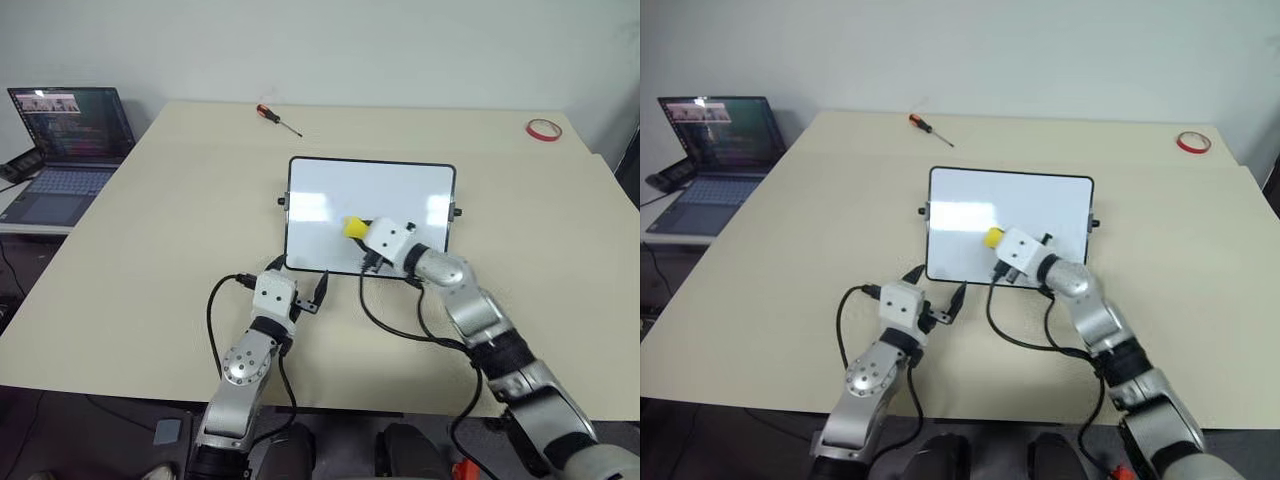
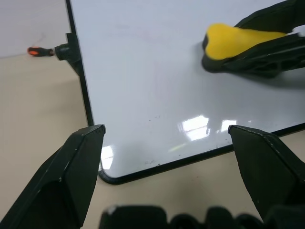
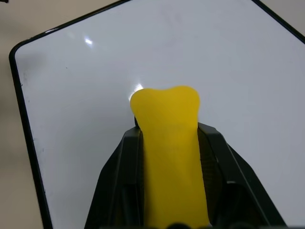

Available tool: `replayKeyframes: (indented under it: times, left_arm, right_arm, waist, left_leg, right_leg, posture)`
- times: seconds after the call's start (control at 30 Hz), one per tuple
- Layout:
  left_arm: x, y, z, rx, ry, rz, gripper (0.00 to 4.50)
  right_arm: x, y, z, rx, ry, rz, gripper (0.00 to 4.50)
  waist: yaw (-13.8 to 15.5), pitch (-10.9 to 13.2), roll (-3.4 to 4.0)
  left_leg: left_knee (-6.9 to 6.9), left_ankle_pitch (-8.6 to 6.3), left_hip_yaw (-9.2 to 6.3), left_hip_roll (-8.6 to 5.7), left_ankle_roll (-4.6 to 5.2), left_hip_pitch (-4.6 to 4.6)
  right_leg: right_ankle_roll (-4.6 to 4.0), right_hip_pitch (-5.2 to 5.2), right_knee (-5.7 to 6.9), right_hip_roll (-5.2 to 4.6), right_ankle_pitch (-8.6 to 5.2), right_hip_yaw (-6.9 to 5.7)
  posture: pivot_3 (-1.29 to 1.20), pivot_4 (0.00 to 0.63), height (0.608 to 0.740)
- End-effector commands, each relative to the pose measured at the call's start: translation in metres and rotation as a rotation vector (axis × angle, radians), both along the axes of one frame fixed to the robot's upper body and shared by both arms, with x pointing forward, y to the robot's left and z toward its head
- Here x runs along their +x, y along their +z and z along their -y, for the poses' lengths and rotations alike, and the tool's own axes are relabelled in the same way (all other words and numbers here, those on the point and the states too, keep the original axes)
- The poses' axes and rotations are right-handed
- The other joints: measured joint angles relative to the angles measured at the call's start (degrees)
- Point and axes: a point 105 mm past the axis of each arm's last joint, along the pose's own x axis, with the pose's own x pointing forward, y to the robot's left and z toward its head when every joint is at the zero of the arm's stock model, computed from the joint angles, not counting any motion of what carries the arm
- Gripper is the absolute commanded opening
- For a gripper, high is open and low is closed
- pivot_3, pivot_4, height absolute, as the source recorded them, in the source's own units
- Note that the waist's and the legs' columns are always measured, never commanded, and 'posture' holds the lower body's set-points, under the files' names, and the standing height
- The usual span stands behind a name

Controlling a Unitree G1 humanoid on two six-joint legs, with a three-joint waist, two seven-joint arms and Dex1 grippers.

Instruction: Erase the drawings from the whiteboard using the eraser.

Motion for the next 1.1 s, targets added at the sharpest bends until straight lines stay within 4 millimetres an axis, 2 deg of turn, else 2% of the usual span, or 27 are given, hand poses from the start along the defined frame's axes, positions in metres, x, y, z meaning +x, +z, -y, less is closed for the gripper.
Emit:
replayKeyframes:
  times: [0.03,0.27,0.37,0.57,0.77,0.9,1.1]
  left_arm:
    - [0.004,0.024,0.015,-0.019,-0.13,0.061,4.5]
    - [0.013,0.038,0.048,-0.012,-0.391,0.057,4.5]
    - [0.004,0.038,0.074,-0.014,-0.617,0.027,4.5]
    - [-0.006,0.032,0.102,0.027,-0.878,-0.017,4.5]
    - [-0.021,0.022,0.128,0.132,-1.132,-0.04,4.5]
    - [-0.018,0.017,0.133,0.173,-1.165,-0.026,4.5]
    - [-0.015,0.017,0.139,0.183,-1.169,-0.016,4.5]
  right_arm:
    - [-0.015,0.035,0.023,0.056,-0.078,0.053,1.2]
    - [-0.041,0.04,0.084,0.053,-0.329,0.012,1.2]
    - [-0.056,0.035,0.118,0.074,-0.479,-0.027,1.2]
    - [-0.08,0.022,0.164,0.146,-0.721,-0.121,1.2]
    - [-0.093,-0.001,0.191,0.285,-0.901,-0.249,1.2]
    - [-0.093,-0.009,0.195,0.365,-0.947,-0.288,1.2]
    - [-0.095,-0.021,0.196,0.397,-0.973,-0.327,1.2]
  waist:
    - [0.01,0.02,-0.03]
    - [-0.2,0.06,-0.09]
    - [-0.24,0.1,-0.15]
    - [-0.45,0.12,-0.2]
    - [-0.4,0.12,-0.2]
    - [-0.57,0.12,-0.2]
    - [-0.51,0.12,-0.2]
  left_leg:
    - [0.0,0.0,0.01,0.01,-0.01,-0.12]
    - [-0.05,0.0,0.25,-0.02,-0.03,-0.13]
    - [-0.06,0.0,0.29,-0.03,-0.02,-0.15]
    - [-0.04,0.0,0.38,-0.06,-0.01,-0.15]
    - [-0.03,0.0,0.44,-0.07,0.0,-0.14]
    - [0.0,0.0,0.48,-0.11,0.02,-0.14]
    - [0.01,-0.01,0.46,-0.11,0.04,-0.15]
  right_leg:
    - [0.0,-0.18,0.02,0.0,0.01,0.05]
    - [0.07,-0.28,-0.04,0.01,-0.04,0.05]
    - [0.08,-0.33,-0.01,0.04,-0.04,0.06]
    - [0.09,-0.32,0.01,0.08,-0.05,0.05]
    - [0.09,-0.32,0.05,0.19,-0.05,0.04]
    - [0.09,-0.3,0.06,0.24,-0.05,0.09]
    - [0.09,-0.31,0.09,0.25,-0.05,0.09]
  posture:
    - [0.0,0.15,0.74]
    - [0.0,0.15,0.74]
    - [0.0,0.15,0.74]
    - [0.0,0.15,0.74]
    - [0.0,0.15,0.74]
    - [0.0,0.15,0.74]
    - [0.0,0.15,0.74]
